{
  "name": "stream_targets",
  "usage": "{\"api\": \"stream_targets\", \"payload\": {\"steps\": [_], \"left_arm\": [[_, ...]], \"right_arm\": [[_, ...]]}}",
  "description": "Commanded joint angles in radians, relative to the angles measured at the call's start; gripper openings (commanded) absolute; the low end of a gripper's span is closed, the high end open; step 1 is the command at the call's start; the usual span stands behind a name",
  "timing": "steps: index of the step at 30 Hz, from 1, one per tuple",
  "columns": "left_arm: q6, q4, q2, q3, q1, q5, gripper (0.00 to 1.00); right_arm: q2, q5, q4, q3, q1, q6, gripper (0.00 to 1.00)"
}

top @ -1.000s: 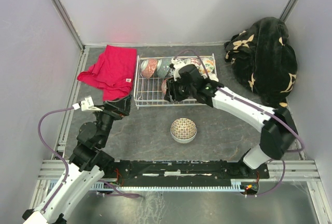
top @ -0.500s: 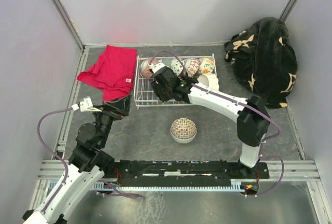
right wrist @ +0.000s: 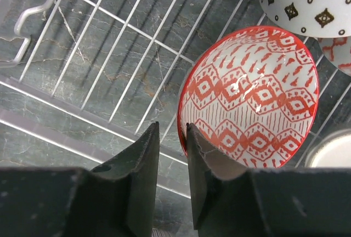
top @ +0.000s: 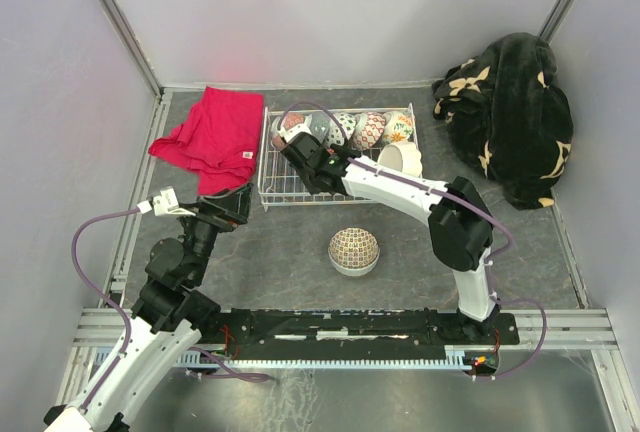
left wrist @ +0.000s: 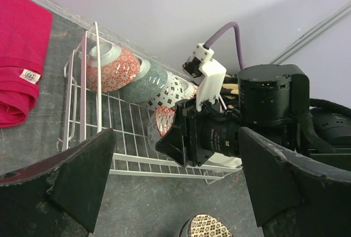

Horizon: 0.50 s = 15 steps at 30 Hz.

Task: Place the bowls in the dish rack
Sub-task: Pick up the bowl from the dish rack.

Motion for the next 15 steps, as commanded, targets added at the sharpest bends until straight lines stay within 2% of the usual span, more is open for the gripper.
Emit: {"api": "stream_targets", "payload": {"steps": [1, 3, 9, 15], "left_arm": [[0.017, 0.03, -0.011, 0.026, -0.003, 0.007, 0.99], [0.017, 0.03, -0.01, 0.026, -0.004, 0.009, 0.99], [0.016, 0.03, -0.012, 0.027, -0.004, 0.01, 0.99], [0.016, 0.03, -0.01, 0.028, -0.003, 0.009, 0.99]], "right_arm": [[0.027, 0.033, -0.006, 0.063, 0.005, -0.013, 0.3], [0.031, 0.028, -0.002, 0.065, 0.004, -0.013, 0.25], [0.03, 0.005, -0.01, 0.08, 0.004, -0.017, 0.03], [-0.011, -0.034, -0.001, 0.071, 0.004, -0.022, 0.02]]}}
